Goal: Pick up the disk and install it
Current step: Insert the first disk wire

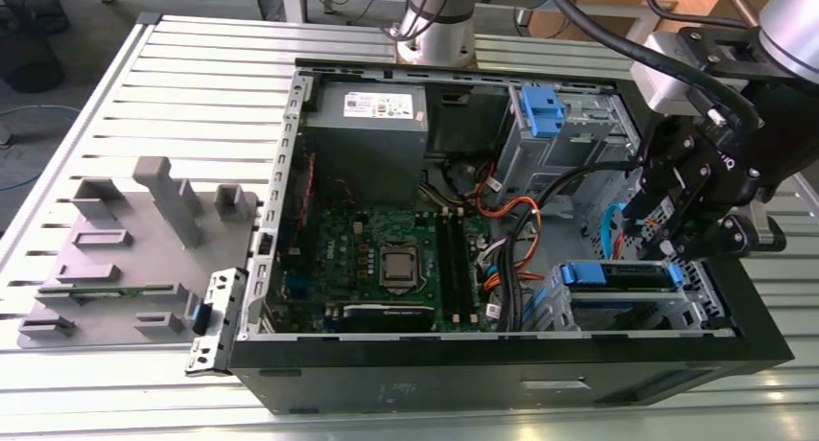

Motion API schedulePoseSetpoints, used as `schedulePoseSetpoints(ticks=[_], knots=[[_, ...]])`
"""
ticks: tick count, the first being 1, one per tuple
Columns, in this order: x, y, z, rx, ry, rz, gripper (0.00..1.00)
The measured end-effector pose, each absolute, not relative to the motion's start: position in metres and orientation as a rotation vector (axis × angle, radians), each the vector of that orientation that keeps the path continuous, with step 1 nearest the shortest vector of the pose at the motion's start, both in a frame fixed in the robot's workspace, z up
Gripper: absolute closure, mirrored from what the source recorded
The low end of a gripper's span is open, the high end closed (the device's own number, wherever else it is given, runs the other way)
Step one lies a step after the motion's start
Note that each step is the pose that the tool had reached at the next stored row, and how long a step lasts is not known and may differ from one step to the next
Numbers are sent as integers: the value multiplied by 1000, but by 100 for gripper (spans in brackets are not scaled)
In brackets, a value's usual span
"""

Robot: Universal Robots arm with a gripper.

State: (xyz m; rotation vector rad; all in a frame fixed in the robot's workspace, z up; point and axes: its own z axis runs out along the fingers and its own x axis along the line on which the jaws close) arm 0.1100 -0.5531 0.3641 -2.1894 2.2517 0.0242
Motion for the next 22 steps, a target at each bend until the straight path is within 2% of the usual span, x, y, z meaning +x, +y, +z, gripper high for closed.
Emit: schedulePoseSetpoints(ticks=[22], knots=[[110,-549,351,-2189,2252,24,52]])
